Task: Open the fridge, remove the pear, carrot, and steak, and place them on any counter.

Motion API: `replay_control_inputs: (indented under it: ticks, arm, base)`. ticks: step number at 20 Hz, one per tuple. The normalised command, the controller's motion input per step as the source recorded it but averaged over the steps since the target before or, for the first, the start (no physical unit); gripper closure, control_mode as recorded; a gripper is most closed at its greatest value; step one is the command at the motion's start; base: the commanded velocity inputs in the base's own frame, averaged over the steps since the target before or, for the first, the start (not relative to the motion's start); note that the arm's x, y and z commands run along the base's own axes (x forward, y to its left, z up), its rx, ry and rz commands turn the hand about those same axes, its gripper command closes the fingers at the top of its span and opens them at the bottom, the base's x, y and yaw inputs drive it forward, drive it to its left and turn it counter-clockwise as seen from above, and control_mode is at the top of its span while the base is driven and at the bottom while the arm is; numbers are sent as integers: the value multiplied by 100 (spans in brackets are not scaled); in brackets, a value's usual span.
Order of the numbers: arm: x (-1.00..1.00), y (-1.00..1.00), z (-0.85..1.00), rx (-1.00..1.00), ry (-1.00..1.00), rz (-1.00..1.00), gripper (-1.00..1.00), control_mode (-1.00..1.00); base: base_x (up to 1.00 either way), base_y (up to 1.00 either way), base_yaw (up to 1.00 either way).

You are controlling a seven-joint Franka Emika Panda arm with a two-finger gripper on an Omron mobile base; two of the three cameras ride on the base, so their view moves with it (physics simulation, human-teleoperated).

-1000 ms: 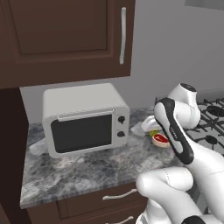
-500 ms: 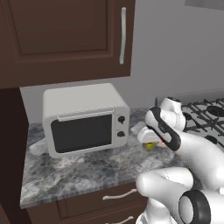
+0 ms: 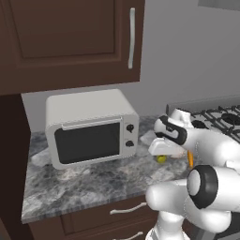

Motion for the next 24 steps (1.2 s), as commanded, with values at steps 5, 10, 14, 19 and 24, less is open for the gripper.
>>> replay_control_inputs:
  ticks: [5,10,14,19,24]
  arm:
    - [18,-16,-22,0,-2,0,100,-100]
    - [19,-10,-31,0,-10,0,100,-100]
    - [29,0,-41,0,-14,0,100,-100]
    - [19,-1,-32,0,-12,0,100,-100]
    - [-1,0,3,0,-4,0,-100,-100]
  base:
    - [0,0,0]
    - [0,0,0]
    - [0,0,0]
    - [0,0,0]
    - [0,0,0]
